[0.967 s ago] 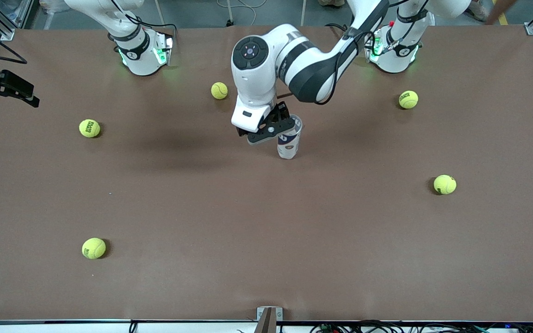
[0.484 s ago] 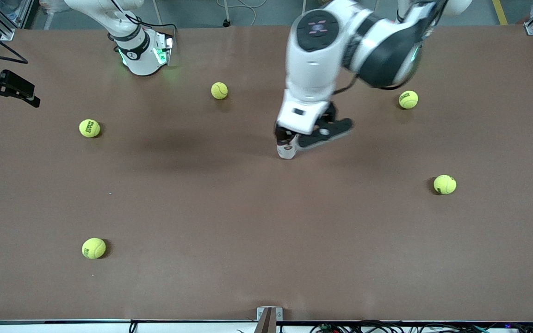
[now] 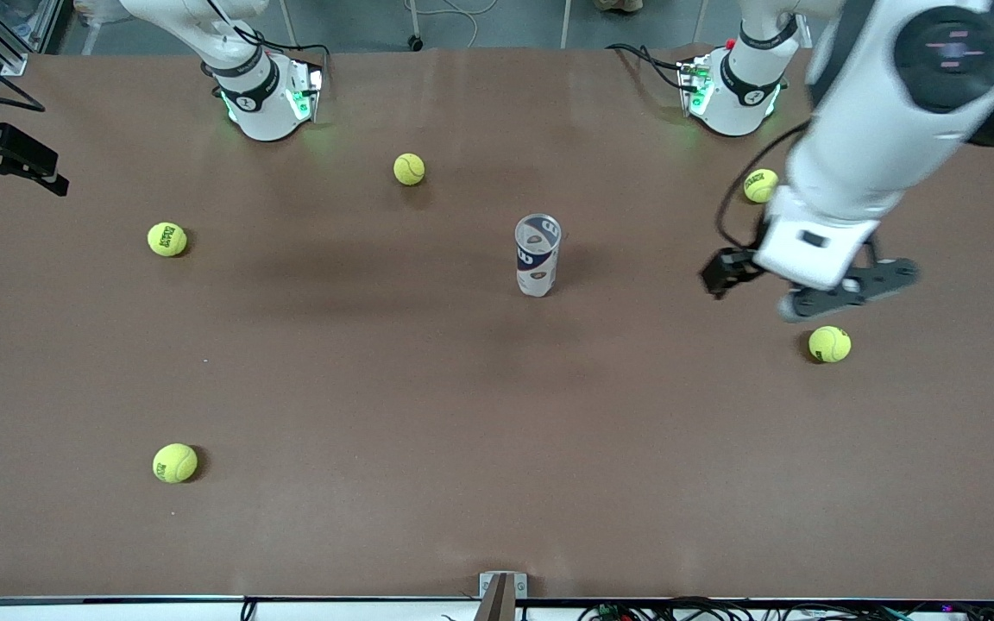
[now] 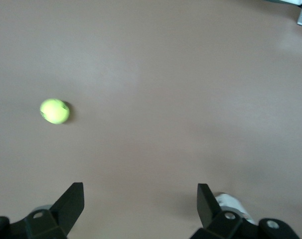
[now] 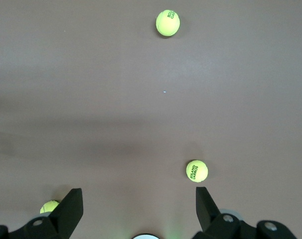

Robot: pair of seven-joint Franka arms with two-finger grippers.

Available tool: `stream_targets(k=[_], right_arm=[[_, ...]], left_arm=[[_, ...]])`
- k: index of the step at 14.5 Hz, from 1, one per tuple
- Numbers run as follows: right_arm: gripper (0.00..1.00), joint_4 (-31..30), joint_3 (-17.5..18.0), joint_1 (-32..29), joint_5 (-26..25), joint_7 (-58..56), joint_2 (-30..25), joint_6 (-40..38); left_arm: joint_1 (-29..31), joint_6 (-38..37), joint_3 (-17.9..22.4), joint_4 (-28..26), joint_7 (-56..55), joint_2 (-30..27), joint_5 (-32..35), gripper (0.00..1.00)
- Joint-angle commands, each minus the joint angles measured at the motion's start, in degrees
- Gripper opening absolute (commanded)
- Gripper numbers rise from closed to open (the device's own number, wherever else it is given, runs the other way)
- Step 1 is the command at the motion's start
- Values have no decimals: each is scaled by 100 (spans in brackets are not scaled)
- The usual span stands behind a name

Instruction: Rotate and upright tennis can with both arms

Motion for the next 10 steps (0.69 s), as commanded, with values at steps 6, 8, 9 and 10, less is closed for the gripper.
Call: stream_targets(k=[6, 8, 9, 10], right_arm=[[100, -37, 27, -29, 7, -51, -100, -59], [100, -37, 27, -30, 7, -60, -100, -59], [100, -37, 27, -21, 7, -60, -100, -59], [100, -29, 36, -12, 7, -60, -100, -59]], left_arm=[[1324, -8, -96, -705, 2403, -890, -290, 100], [1510, -42, -96, -749, 2940, -970, -327, 100], [1563, -60, -70, -741, 2934, -970, -327, 100], [1615, -86, -61, -697, 2908, -944, -318, 100]])
